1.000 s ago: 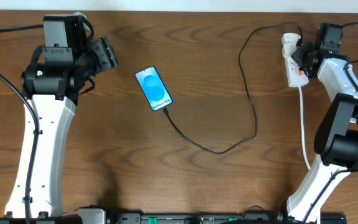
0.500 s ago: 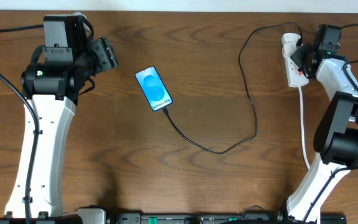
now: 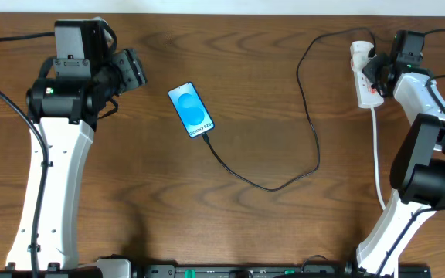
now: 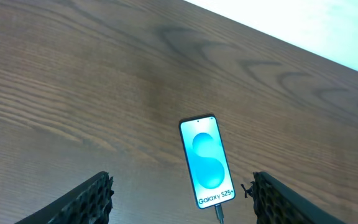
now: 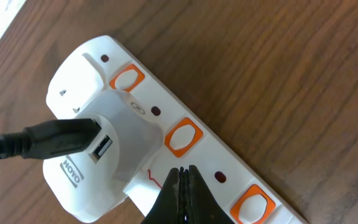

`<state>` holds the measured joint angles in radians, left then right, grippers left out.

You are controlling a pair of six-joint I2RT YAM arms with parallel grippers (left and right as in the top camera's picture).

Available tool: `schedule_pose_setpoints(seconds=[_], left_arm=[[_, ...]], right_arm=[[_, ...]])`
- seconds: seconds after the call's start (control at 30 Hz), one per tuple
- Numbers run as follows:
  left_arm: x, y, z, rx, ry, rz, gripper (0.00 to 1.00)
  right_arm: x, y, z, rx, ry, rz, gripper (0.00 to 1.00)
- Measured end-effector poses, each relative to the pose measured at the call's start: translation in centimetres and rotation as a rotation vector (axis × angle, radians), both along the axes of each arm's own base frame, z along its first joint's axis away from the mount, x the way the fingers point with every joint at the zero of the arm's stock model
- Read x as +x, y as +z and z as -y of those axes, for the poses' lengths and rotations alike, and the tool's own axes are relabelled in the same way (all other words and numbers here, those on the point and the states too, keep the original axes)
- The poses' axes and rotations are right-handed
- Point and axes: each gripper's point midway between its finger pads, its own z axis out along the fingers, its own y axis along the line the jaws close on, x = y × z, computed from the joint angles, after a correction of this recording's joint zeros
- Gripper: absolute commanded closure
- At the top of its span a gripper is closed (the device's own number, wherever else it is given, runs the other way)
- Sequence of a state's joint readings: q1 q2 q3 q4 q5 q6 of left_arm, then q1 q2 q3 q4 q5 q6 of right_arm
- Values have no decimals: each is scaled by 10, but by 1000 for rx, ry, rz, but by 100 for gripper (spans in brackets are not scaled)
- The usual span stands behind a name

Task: Plug charger to phone and switch on socket

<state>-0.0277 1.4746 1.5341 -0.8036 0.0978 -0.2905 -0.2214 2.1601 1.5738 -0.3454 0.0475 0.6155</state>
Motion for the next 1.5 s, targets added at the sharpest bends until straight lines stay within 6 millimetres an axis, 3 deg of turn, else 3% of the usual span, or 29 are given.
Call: schedule_pose_setpoints(seconds=[0.27, 0.57, 0.83, 1.2, 1.5], left_arm=[[0, 0, 0, 0, 0, 0, 27], [0, 0, 0, 0, 0, 0, 27], [0, 0, 0, 0, 0, 0, 27], [0, 0, 0, 0, 0, 0, 27], [0, 0, 0, 0, 0, -1, 27]], right_arm=[[3, 3, 2, 10, 100, 20, 99], [-15, -8, -19, 68, 353, -42, 99], [-17, -10, -24, 33, 459, -49, 99], [-20, -11, -6, -42, 403, -88, 99], [-6, 0, 9, -72, 313, -34, 99]])
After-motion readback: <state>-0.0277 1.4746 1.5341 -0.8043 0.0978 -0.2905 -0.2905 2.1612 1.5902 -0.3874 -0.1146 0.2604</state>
